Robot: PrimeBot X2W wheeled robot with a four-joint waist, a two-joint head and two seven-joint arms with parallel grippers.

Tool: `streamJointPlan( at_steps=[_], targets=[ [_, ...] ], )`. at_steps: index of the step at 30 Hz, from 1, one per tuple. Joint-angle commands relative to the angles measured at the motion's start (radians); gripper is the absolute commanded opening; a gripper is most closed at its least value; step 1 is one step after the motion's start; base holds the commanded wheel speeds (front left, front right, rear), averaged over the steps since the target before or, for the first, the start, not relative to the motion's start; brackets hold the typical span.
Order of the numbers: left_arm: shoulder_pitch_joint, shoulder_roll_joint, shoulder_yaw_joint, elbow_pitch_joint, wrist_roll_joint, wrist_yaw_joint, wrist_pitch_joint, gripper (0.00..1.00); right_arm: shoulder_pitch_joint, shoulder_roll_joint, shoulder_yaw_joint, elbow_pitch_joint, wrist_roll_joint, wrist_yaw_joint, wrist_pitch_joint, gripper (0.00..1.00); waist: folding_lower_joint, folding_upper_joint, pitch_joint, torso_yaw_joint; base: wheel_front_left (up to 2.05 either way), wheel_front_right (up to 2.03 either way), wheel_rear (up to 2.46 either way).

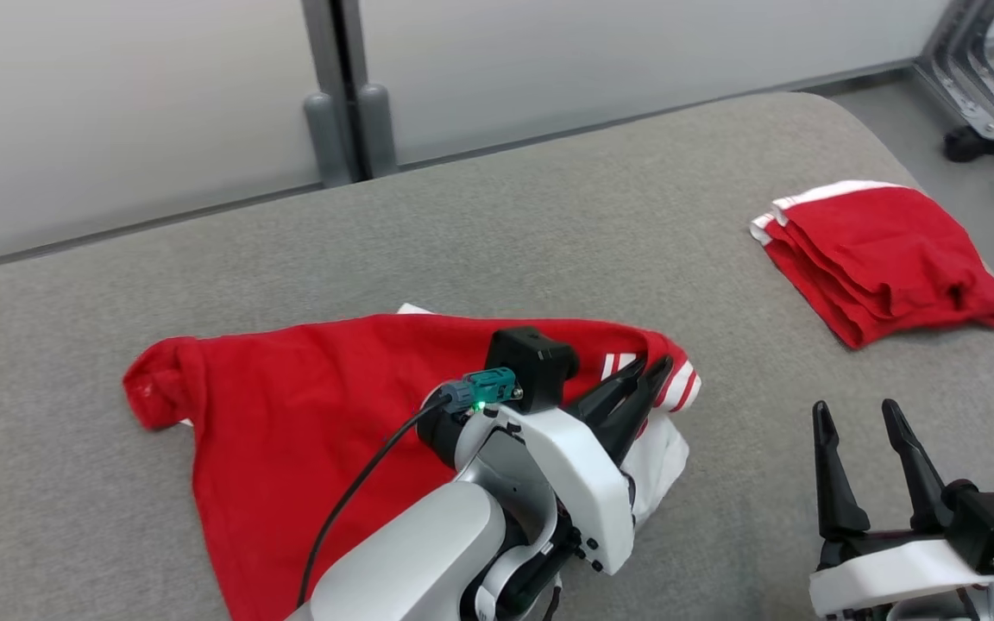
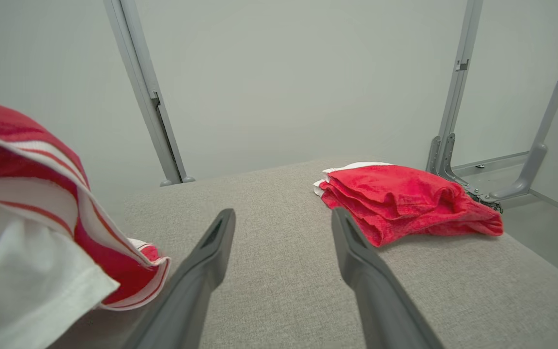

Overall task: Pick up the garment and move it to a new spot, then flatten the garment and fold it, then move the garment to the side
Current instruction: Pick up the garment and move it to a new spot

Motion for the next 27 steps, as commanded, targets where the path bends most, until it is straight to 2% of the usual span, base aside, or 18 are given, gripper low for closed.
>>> streamJointPlan(
  at_steps=[1,4,9,10,11,12,14,18,22,23,27],
  targets=[
    [-0.007,0.010,-0.011,0.021,-0.023,0.007,0.001,0.00,-0.020,-0.003,-0.003,0.002,0.009,0.000,-0.005,1.00,0.0000,-0.0001,0.055,-0.066,0.00,0.00,0.00],
    [-0.004,0.011,-0.050,0.131,-0.034,0.017,0.012,0.00,-0.019,-0.002,-0.005,0.008,0.023,0.000,-0.005,1.00,0.0000,-0.0001,0.078,-0.081,0.00,0.00,0.00],
    [0.018,0.007,-0.071,0.349,-0.039,-0.026,-0.040,0.00,-0.021,-0.003,-0.011,0.016,0.023,0.000,-0.005,1.00,0.0000,-0.0001,0.098,-0.063,0.00,0.00,0.00],
    [0.020,0.007,-0.073,0.368,-0.048,-0.038,-0.064,0.30,-0.024,-0.003,-0.013,0.017,0.019,0.000,-0.005,1.00,0.0000,-0.0001,0.097,-0.054,0.00,0.00,0.00],
    [0.021,0.006,-0.076,0.368,-0.060,-0.056,-0.094,0.87,-0.023,-0.003,-0.016,0.017,0.015,0.000,-0.005,1.00,0.0000,-0.0001,0.095,-0.042,0.00,0.00,0.00],
    [0.008,0.008,-0.088,0.368,-0.045,-0.071,-0.171,1.00,-0.021,-0.003,-0.025,0.012,0.001,0.000,-0.005,1.00,0.0000,-0.0001,0.086,-0.016,0.00,0.00,0.00],
    [0.006,0.008,-0.084,0.363,-0.030,-0.057,-0.266,1.00,-0.018,-0.004,-0.033,0.006,-0.017,0.000,-0.005,1.00,0.0000,-0.0001,0.070,0.013,0.00,0.00,0.00],
    [0.059,0.018,-0.050,0.312,0.021,-0.027,-0.336,1.00,0.000,-0.004,-0.047,-0.009,-0.070,0.000,-0.005,1.00,0.0000,-0.0001,0.019,0.076,0.00,0.00,0.00],
    [0.189,0.079,0.098,0.135,0.147,0.035,-0.341,1.00,0.017,-0.004,-0.065,-0.029,-0.119,0.000,-0.005,1.00,0.0000,-0.0001,-0.037,0.137,0.00,0.00,0.00],
    [0.189,0.079,0.098,0.135,0.147,0.035,-0.341,1.00,0.017,-0.004,-0.065,-0.029,-0.119,0.000,-0.005,1.00,0.0000,-0.0001,-0.037,0.137,0.00,0.00,0.00],
    [0.384,0.125,0.262,-0.024,0.284,0.079,-0.340,1.00,0.055,-0.004,-0.086,-0.036,-0.136,0.000,-0.005,1.00,0.0000,-0.0001,-0.088,0.194,0.00,0.00,0.00]
  ],
)
